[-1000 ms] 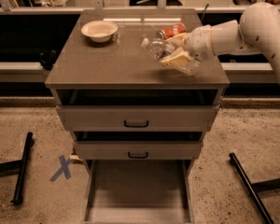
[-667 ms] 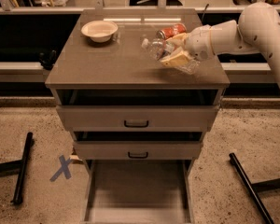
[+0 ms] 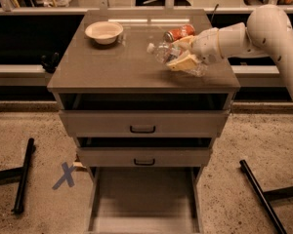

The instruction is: Pick water bottle from bottom drawer and place on counter

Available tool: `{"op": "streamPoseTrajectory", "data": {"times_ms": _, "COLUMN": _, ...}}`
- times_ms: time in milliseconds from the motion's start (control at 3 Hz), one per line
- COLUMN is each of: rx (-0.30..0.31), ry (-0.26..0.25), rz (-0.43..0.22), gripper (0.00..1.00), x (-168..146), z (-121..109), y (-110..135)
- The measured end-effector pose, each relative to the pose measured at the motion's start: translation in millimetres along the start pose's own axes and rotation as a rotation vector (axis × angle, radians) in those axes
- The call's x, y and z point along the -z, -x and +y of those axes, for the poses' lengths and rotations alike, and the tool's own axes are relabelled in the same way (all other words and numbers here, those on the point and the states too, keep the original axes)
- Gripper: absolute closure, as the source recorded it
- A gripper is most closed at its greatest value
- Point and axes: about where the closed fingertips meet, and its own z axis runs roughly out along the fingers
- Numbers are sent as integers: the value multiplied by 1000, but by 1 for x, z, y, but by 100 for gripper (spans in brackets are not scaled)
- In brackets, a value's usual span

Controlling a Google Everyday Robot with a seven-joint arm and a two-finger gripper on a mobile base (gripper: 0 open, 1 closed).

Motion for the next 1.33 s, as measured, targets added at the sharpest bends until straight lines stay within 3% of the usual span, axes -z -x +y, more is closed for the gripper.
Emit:
{"op": "streamPoseTrajectory", "data": {"times_ms": 333, "rx": -3, "ry": 12, "rz": -5, "gripper": 12, "x": -4, "z": 0, "y": -16}}
{"op": "streamPoseTrajectory", "data": {"times_ms": 667, "rx": -5, "ry": 18, "rz": -9, "gripper": 0, "x": -5, "z": -2, "y": -25}}
{"op": "streamPoseTrajectory", "data": {"times_ms": 1000, "rx": -5, "ry": 18, "rz": -9, "gripper": 0, "x": -5, "z": -2, "y": -25}}
{"op": "streamPoseTrajectory", "data": {"times_ms": 1333, "rx": 39, "ry": -17, "rz": -20, "gripper": 0, "x": 6, "z": -6, "y": -24}}
